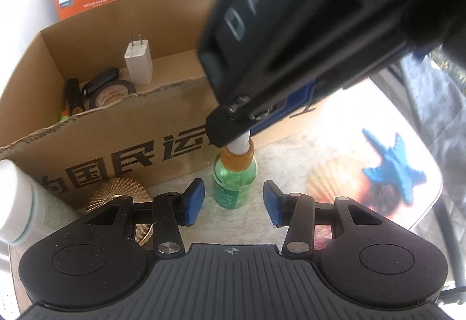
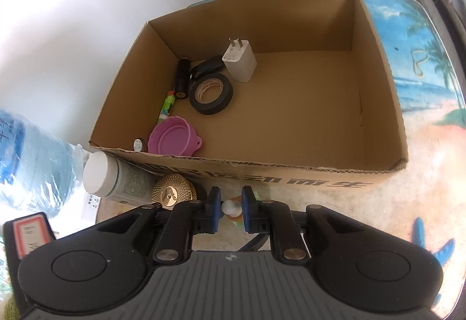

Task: Organize rigid objects
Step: 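Close the right gripper on the green dropper bottle and lift it, then carry the dropper bottle into the box and open the right gripper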

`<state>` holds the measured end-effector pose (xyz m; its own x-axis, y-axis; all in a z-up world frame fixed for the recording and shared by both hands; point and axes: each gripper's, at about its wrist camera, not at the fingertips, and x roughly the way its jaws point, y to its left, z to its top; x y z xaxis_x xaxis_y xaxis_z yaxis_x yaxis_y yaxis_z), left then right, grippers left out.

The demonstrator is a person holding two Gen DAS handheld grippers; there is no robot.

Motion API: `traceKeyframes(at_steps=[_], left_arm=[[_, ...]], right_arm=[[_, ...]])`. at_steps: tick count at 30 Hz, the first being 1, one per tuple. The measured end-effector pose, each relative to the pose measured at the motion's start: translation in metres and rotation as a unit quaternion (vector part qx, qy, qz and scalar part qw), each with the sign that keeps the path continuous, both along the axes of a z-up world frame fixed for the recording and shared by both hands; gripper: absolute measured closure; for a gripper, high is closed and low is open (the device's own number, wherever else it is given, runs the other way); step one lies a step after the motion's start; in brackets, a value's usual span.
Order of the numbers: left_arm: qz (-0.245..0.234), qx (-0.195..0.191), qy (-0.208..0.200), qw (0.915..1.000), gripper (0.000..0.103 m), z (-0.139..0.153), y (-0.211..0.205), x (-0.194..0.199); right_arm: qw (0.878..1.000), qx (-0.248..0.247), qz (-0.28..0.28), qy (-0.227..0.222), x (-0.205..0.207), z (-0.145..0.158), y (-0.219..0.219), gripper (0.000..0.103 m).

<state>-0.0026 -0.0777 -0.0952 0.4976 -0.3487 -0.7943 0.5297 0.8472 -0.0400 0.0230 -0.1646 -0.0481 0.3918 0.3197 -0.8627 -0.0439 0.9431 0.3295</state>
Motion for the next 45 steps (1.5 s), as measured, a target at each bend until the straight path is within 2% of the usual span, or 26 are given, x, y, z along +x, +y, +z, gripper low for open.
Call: traceKeyframes(at_steps=[11,19,21,34,39,45], left_arm=[[-0.015,0.017,-0.016,0.9996,0.064,-0.024,-0.010,0.003],[-0.021,0.013,-0.037,0.9990,0.065,-0.026,-0.012,-0.004],[-0.021,0.015,-0.042,0.9988,0.072,-0.026,-0.010,-0.009],[-0.026,0.014,-0.051,0.9983,0.072,-0.020,-0.011,-0.017],[-0.019,0.007,-0.059,0.9981,0.072,0.005,-0.006,-0.023],[0.000,-0.003,-0.078,0.9970,0.072,0.062,0.002,-0.019]], right_arm=[[1.000,-0.013,0.013,0.006,0.002,-0.009,0.002,0.081],[1.000,-0.007,0.008,0.003,0.002,-0.015,0.000,0.079],[1.000,-0.011,0.007,0.005,0.001,-0.014,0.000,0.079],[1.000,-0.013,0.007,-0.008,-0.012,-0.006,-0.002,0.080],[0.999,-0.017,0.017,-0.023,-0.020,0.021,0.004,0.080],[0.998,-0.012,0.030,-0.058,-0.016,0.077,0.006,0.080]])
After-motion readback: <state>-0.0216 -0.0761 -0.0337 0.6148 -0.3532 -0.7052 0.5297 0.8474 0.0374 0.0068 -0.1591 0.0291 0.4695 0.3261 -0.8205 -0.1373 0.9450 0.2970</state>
